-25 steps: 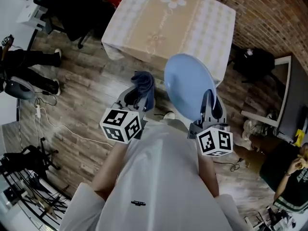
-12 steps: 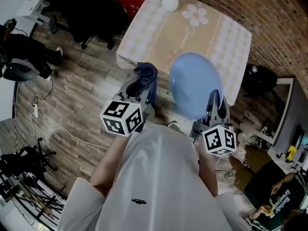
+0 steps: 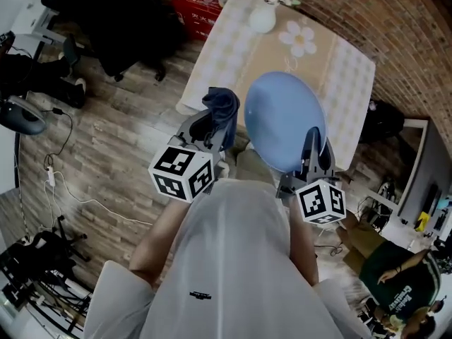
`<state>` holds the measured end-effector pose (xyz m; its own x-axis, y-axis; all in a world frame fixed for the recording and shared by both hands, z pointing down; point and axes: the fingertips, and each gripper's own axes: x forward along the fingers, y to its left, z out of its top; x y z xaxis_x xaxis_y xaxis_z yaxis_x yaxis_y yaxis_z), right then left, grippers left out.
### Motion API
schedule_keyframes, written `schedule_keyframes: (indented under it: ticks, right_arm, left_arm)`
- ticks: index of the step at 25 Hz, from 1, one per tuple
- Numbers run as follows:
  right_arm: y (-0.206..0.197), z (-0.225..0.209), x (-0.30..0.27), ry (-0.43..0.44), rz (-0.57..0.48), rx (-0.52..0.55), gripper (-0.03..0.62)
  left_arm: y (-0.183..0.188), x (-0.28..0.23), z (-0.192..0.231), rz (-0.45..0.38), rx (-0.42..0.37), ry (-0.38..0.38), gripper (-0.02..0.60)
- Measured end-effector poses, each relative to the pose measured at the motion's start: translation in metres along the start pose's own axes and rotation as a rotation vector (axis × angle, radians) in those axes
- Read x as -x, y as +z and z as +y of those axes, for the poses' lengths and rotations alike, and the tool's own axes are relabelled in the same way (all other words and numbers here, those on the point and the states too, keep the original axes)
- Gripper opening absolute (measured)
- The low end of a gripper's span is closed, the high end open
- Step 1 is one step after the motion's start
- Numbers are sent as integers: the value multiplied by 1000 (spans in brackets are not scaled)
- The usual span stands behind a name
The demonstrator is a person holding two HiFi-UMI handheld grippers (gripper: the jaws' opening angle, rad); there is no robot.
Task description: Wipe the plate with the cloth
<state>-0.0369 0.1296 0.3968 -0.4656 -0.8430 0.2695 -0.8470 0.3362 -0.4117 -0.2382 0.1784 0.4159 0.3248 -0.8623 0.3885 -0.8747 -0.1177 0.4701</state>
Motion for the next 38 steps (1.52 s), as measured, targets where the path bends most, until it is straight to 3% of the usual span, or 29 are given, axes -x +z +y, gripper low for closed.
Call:
schedule_keyframes:
  ticks: [5,22,29,38]
  right_arm:
    - [15,-5,-38,13,5,0,58]
    - [74,-68,-165,219,50,-65,58]
    - [70,-82,-201,258,160,-95,58]
    - [62,-85,-210,269,199,-152,58]
  left_arm:
    - [22,-36,6,7,2,-19,61]
    - [100,-174,-43,-7,-104,-35,61]
    - [107,-214,-69,38,-137,-97,61]
    - [106,-244,-87,78,-194,-176,61]
